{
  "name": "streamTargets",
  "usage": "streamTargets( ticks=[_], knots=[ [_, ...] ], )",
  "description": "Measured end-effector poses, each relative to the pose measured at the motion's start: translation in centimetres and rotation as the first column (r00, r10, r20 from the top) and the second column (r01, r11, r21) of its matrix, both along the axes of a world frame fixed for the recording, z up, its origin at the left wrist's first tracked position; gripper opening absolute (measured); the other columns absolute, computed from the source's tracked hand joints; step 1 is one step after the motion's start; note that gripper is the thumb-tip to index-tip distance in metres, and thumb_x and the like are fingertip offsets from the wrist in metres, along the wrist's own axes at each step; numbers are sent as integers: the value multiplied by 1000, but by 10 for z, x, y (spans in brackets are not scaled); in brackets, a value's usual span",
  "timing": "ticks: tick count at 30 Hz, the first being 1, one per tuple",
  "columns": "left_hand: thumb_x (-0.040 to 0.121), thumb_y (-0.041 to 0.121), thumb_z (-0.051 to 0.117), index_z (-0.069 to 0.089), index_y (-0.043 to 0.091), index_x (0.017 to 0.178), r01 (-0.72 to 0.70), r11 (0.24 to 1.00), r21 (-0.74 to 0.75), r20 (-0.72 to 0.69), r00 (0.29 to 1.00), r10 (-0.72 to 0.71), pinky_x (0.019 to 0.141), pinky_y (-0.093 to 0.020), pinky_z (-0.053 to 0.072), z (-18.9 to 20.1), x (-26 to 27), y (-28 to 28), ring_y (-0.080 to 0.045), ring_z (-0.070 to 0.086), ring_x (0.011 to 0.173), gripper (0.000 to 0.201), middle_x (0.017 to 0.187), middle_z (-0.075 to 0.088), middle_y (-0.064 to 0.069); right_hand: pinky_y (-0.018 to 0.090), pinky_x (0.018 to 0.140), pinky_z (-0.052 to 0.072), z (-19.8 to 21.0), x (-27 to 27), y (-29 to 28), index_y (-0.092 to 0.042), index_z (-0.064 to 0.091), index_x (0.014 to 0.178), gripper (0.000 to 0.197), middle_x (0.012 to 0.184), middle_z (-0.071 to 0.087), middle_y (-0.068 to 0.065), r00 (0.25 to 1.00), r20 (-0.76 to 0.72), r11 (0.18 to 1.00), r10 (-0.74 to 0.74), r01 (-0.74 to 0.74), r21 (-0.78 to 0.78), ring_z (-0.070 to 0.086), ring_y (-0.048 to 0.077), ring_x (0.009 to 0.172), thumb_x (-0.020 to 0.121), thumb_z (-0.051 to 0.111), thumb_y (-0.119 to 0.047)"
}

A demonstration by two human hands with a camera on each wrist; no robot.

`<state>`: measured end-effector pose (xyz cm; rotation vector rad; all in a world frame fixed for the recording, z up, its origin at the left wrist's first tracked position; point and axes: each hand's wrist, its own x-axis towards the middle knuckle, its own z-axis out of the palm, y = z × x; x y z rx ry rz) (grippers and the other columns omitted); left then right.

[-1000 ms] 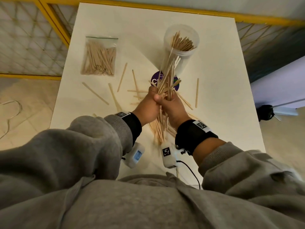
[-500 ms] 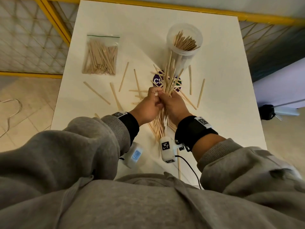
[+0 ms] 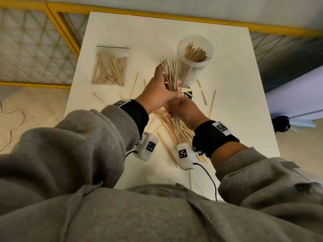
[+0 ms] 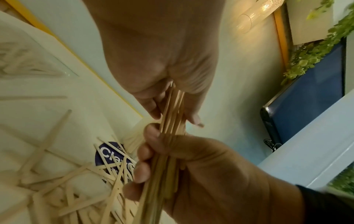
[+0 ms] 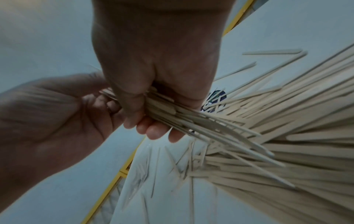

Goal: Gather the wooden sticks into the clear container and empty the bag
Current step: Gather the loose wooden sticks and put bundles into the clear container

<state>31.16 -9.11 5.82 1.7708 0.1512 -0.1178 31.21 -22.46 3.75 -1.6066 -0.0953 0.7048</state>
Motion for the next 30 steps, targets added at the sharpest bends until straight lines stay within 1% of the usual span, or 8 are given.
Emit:
streamTargets(
  ticks=[5, 7, 10, 12, 18, 22, 27, 30],
  knots=[
    [65, 23, 74, 37, 35, 130, 54, 996, 74, 36, 998, -56, 87, -46, 54, 3, -2, -1, -19, 68, 93, 75, 105, 66, -2, 26, 49, 39, 11, 6, -2, -11, 59, 83, 12, 64, 50, 9, 996, -50, 997, 79, -79, 4, 49, 19, 52, 93, 55, -5],
    [64, 27, 75, 35, 33, 131, 57, 997, 47, 33, 998, -59, 90, -43, 53, 4, -3, -1, -18, 67, 96, 78, 107, 67, -1, 30, 52, 33, 10, 6, -2, -13, 57, 82, 13, 62, 50, 7, 996, -41, 996, 74, -76, -44, 47, 20, 52, 94, 54, -10],
    [67, 23, 82, 20, 29, 143, 40, 999, 24, 15, 999, -40, 90, -20, 49, 3, -2, 5, -9, 65, 99, 98, 110, 67, 1, 31, 53, 32, 12, 6, 1, -12, 57, 80, 12, 58, 49, 5, 997, -3, 993, 73, -73, -91, 46, 20, 51, 91, 56, -18],
    [70, 18, 81, 25, 24, 143, 45, 999, 20, 6, 999, -45, 84, -14, 46, 5, -5, 8, -5, 65, 97, 92, 107, 68, 2, 33, 55, 34, 12, 7, 2, -12, 60, 81, 12, 56, 50, 3, 998, -8, 993, 64, -64, -95, 47, 19, 50, 85, 60, -24],
    [67, 23, 79, 39, 29, 133, -24, 1000, -13, -21, 999, 24, 94, -42, 51, 4, -5, 2, -13, 68, 96, 77, 103, 72, 1, 22, 43, 39, 13, 7, 7, -5, 60, 82, 7, 53, 48, 6, 1000, -9, 989, -7, 6, -145, 46, 15, 41, 88, 63, -7],
    [62, 33, 80, 42, 28, 126, -67, 997, 25, -9, 998, 67, 87, -44, 54, 4, -6, 2, -15, 70, 89, 74, 96, 73, -1, 28, 49, 41, 11, 9, 10, -7, 60, 79, 9, 61, 49, 9, 999, 29, 983, -39, 44, -178, 45, 18, 49, 88, 62, -9],
    [71, 14, 80, 40, 24, 130, -37, 992, -122, -48, 998, 31, 85, -46, 55, 9, -9, 7, -23, 70, 91, 72, 98, 73, -6, 30, 53, 42, 10, 9, 8, -11, 64, 75, 16, 68, 60, 6, 997, 74, 985, -6, 18, -173, 49, 17, 56, 90, 59, -13],
    [77, 13, 75, 38, 21, 134, -1, 983, -182, -83, 996, -14, 89, -37, 52, 11, -9, 16, -18, 68, 91, 69, 95, 71, -2, 29, 62, 44, 14, 8, 6, -9, 64, 86, 16, 73, 61, 2, 995, 102, 990, 11, 4, -141, 54, 17, 67, 94, 56, -20]
  ],
)
